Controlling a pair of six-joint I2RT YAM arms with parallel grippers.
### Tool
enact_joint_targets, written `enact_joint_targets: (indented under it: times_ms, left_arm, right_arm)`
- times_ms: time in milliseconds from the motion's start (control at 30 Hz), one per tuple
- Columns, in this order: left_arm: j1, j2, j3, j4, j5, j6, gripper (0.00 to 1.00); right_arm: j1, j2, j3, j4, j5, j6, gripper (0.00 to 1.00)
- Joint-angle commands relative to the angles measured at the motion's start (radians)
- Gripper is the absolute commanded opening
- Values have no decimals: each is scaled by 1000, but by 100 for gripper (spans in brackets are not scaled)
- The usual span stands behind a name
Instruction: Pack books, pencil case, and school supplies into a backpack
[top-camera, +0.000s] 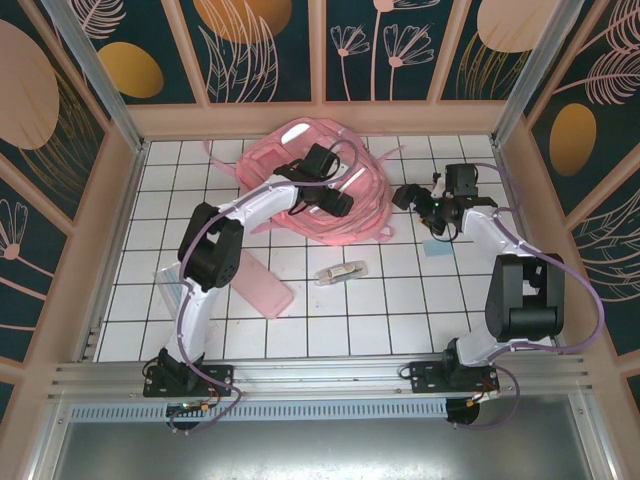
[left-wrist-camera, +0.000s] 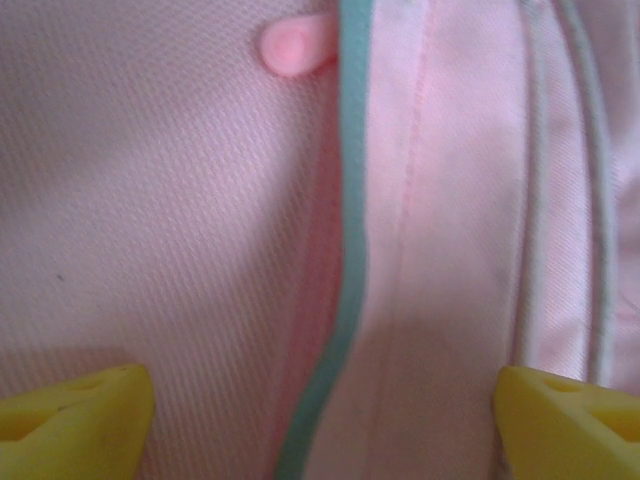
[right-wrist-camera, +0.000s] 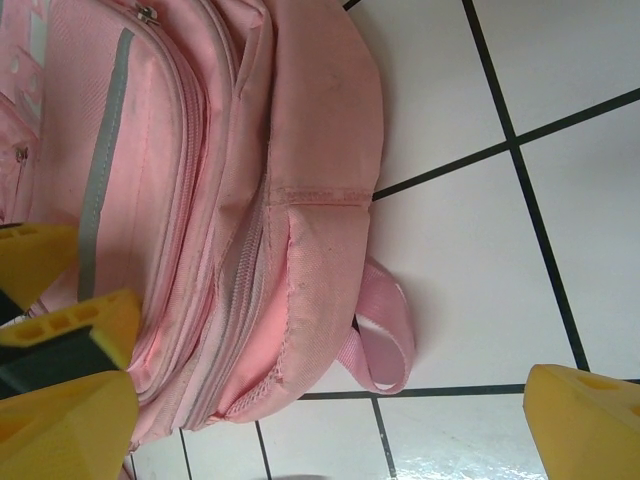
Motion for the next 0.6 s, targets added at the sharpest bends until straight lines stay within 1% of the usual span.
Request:
enact_joint_targets:
  times_ms: [0, 100, 200, 300, 433, 567]
  left_arm:
    - [-14, -93, -36, -42, 94, -8, 85]
    - [-15, -102, -59, -39, 105, -4, 78]
    - [-19, -89, -78, -36, 100, 2, 77]
    - [-21, -54, -84, -36, 41, 7, 76]
    - [-21, -20, -85, -1, -90, 13, 75]
    - [-21, 18, -82, 26, -164, 19, 72]
  right_arm:
    - [13, -5, 16, 28, -17, -12, 99]
    - [19, 4, 19, 30, -23, -9, 99]
    - [30, 12, 20, 28, -21, -8, 99]
    - [32, 14, 22, 23, -19, -7, 99]
    - [33, 7, 26, 17, -20, -10, 99]
    - [36, 1, 25, 15, -30, -15, 99]
